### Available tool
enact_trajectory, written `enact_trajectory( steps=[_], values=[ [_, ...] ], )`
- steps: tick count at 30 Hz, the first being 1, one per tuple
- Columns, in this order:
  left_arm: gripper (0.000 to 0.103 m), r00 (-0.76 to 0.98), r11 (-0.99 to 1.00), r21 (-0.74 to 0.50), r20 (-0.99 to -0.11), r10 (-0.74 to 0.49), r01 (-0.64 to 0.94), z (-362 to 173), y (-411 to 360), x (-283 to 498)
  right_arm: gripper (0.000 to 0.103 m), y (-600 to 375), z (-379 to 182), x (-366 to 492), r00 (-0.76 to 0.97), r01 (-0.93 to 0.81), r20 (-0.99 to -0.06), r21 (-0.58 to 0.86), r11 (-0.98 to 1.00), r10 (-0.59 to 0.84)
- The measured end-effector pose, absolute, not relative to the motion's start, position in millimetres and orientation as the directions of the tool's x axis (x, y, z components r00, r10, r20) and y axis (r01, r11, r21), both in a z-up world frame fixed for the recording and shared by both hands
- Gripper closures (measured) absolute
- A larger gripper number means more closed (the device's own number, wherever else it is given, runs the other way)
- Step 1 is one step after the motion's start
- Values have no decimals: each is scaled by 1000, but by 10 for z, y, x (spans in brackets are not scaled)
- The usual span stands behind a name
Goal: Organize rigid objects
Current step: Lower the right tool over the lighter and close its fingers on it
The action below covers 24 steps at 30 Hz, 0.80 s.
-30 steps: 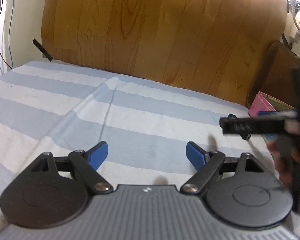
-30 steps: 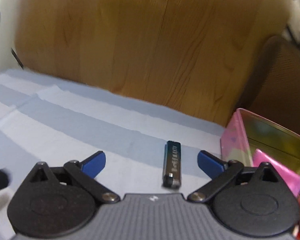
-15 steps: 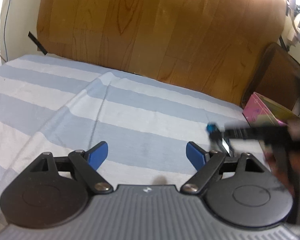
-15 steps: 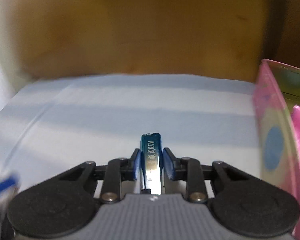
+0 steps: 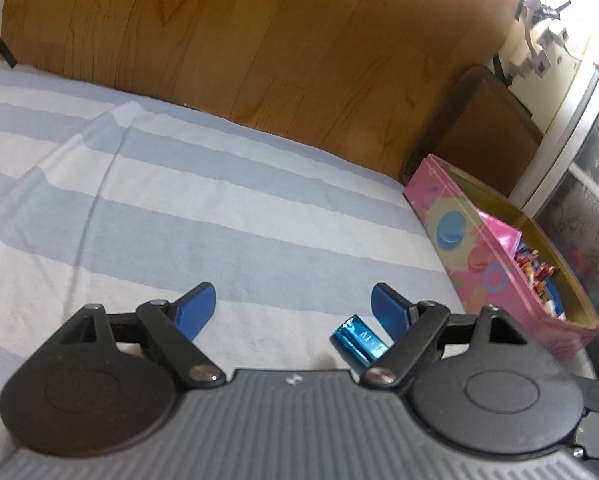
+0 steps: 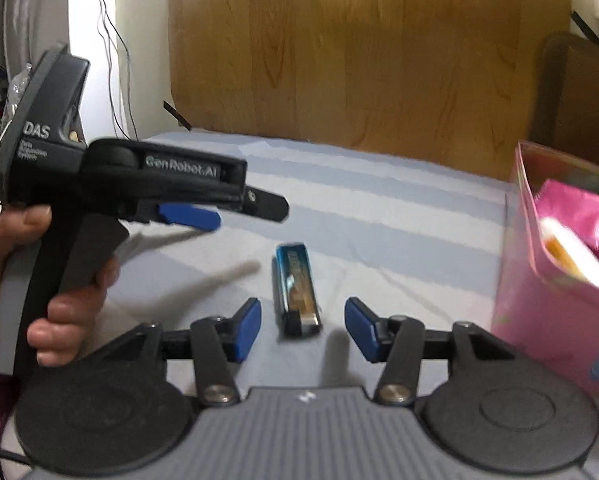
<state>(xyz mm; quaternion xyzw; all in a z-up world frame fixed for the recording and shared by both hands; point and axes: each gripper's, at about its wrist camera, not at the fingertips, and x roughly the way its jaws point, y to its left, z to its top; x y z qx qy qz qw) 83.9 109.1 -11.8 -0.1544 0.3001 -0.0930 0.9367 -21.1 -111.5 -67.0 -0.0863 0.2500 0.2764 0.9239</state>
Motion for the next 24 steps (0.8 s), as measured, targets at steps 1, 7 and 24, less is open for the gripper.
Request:
enact_trajectory(
  steps=[1, 7, 24],
  values=[
    [16, 806, 946, -313, -537, -248, 82, -125, 1049, 842, 55, -1128, -685, -185, 723, -541, -518, -13, 841, 457],
    [16, 818, 991, -119, -562, -122, 65, -166, 751, 820, 55, -1037, -702, -117, 738, -531, -504, -21, 847, 449],
    [15, 819, 992, -108, -563, -113, 62, -162, 778, 831, 64, -1006, -785, -176, 749, -542, -480, -46, 839, 457]
  ],
)
